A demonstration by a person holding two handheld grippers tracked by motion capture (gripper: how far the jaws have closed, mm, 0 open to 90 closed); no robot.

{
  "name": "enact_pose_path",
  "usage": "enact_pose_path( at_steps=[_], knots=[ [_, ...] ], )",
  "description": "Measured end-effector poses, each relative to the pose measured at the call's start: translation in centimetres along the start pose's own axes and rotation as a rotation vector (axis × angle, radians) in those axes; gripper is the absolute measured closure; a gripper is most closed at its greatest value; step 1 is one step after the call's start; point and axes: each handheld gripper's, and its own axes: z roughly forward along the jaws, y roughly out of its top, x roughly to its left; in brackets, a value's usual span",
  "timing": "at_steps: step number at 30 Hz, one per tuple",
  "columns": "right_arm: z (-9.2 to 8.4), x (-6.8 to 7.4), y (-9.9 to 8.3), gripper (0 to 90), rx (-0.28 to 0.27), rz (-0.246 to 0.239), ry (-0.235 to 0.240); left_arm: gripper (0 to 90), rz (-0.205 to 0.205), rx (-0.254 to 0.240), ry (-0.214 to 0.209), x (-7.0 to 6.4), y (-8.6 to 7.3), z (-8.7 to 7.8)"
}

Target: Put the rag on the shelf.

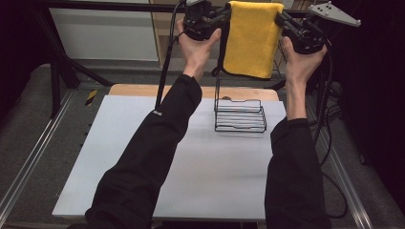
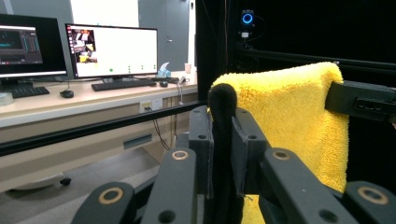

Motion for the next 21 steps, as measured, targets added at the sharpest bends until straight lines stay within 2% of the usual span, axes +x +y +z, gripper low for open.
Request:
enact_pose_path(
  at_steps=[3,7,12,21],
  knots=[
    [0.4,-0.4,-0.6,85.5,0.011,0.001,-0.002,79.5,0.047,0.006,0.001,-0.2,-0.5,0.2],
    [0.5,-0.9,-1.5,85.5,0.019,0.007,0.002,79.5,0.073,0.020,0.003,-0.3,-1.1,0.6],
    [0.2,-1.5,-2.5,85.5,0.044,0.001,0.001,79.5,0.082,0.033,-0.013,-0.8,-2.2,0.9],
    [-0.4,-2.2,-5.2,85.4,0.085,0.022,0.006,79.5,0.100,0.067,-0.056,-1.4,-4.9,1.0]
  ],
)
